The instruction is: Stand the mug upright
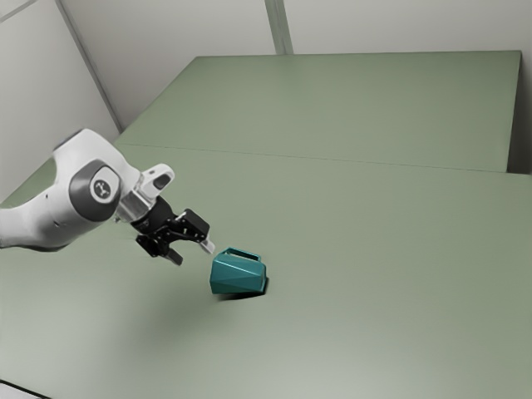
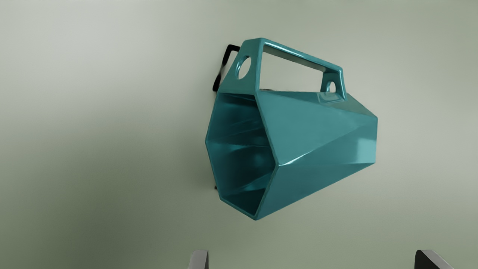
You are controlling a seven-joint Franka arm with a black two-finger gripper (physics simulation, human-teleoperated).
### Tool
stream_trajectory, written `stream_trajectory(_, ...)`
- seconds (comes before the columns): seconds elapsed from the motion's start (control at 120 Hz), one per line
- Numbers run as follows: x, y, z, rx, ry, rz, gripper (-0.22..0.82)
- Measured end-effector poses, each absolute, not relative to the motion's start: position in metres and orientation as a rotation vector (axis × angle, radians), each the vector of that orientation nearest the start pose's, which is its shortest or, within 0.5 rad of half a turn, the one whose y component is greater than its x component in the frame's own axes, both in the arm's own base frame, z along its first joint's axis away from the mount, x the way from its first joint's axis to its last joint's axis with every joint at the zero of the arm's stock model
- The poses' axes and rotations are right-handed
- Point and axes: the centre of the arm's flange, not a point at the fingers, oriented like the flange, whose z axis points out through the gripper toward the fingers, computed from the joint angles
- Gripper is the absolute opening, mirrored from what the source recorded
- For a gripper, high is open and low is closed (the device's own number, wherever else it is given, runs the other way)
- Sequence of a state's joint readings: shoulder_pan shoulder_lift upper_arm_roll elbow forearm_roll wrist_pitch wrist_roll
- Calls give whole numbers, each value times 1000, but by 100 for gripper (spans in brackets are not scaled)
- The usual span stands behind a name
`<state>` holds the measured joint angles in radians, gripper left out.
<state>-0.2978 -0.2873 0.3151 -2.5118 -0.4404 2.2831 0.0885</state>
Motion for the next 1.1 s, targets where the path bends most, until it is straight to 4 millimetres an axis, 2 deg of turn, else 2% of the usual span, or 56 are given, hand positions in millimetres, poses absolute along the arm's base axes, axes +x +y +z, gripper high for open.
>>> stream_trajectory(0.283,443,-2,348,-3645,-633,-195,60)
stream_trajectory(0.517,446,0,326,-3690,-693,-269,60)
stream_trajectory(0.917,449,-4,297,-3759,-652,-380,60)
stream_trajectory(1.1,453,-8,295,-3787,-574,-460,60)
